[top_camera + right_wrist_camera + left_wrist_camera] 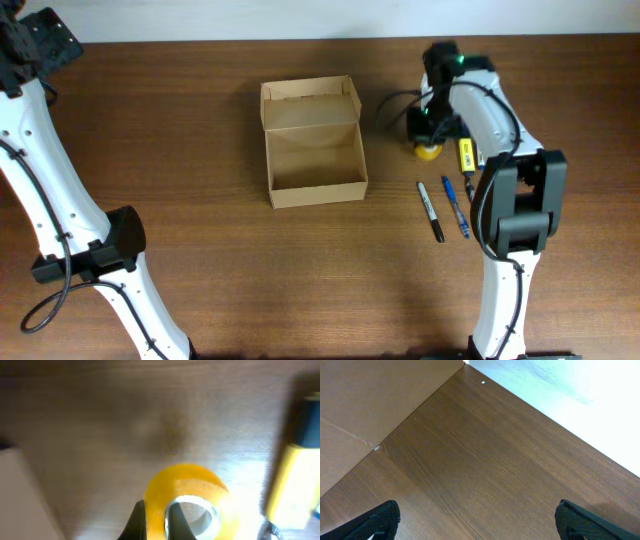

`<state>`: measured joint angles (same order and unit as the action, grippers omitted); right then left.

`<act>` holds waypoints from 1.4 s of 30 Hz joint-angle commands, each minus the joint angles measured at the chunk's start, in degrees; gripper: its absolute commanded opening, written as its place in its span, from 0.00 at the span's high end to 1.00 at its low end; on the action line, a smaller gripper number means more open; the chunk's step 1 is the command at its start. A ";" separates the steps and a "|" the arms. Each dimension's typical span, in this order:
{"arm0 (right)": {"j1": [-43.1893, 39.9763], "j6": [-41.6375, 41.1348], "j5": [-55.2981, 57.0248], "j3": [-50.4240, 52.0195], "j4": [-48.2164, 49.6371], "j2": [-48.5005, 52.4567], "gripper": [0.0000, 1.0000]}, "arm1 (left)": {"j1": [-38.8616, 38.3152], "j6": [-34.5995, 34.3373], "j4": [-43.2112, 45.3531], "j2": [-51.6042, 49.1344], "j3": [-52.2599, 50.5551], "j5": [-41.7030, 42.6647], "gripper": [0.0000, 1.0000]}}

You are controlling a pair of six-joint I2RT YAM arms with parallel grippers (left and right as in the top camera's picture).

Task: Pack container
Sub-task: 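Carry the tape roll into the box and release it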

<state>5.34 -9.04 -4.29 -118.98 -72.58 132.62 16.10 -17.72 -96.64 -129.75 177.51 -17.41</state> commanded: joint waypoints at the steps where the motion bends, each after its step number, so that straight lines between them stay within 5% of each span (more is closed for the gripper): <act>1: 0.28 -0.42 0.48 -11.80 -4.24 -1.66 0.96 | 0.20 0.68 -0.02 0.46 -0.17 -0.37 0.00; 7: 4.13 1.68 -0.44 -33.33 -15.08 -1.66 0.96 | 0.20 0.68 -0.02 0.46 -0.17 -0.37 0.00; 15: 18.10 21.31 -1.46 -46.45 -24.17 -1.66 0.96 | 0.20 0.68 -0.02 0.44 -0.17 -0.37 0.00; 23: 29.66 36.30 -1.44 -43.23 -22.91 0.22 0.96 | 0.20 0.68 -0.02 0.46 -0.17 -0.37 0.00; 42: 29.29 34.86 -1.40 -8.81 -0.46 1.81 0.96 | 0.20 0.68 -0.02 0.46 -0.17 -0.37 0.00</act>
<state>35.31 26.94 -5.43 -131.81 -75.20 133.91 16.10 -17.72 -96.64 -129.75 177.51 -17.41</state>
